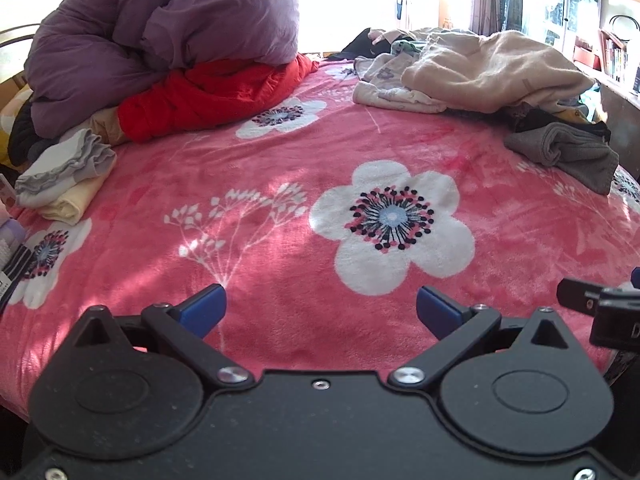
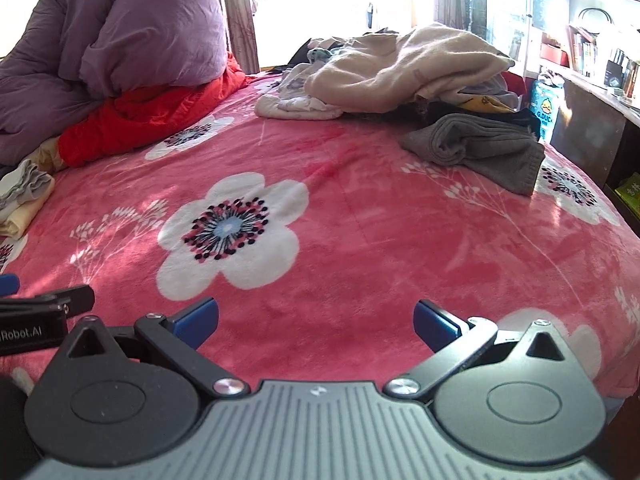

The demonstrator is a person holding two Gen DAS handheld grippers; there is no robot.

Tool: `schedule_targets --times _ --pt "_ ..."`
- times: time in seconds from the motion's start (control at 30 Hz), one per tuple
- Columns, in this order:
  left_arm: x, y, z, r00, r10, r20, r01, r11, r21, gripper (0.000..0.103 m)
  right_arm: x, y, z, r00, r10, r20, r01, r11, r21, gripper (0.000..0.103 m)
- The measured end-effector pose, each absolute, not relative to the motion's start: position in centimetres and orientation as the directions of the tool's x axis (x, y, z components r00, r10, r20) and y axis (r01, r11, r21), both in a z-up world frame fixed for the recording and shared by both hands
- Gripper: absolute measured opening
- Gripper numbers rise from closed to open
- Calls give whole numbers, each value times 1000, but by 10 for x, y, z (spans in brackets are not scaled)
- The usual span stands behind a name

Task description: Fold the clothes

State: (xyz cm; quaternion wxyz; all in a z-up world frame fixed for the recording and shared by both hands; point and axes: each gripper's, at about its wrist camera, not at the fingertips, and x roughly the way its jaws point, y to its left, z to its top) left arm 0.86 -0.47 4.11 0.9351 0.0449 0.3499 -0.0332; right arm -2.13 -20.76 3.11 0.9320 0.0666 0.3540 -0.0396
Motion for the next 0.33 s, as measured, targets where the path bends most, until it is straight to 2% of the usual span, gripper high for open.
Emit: schedule_targets --times 0.33 --pt "-14 -9 63 788 -39 -615 98 993 62 103 -39 -209 53 783 -3 -622 111 985 135 103"
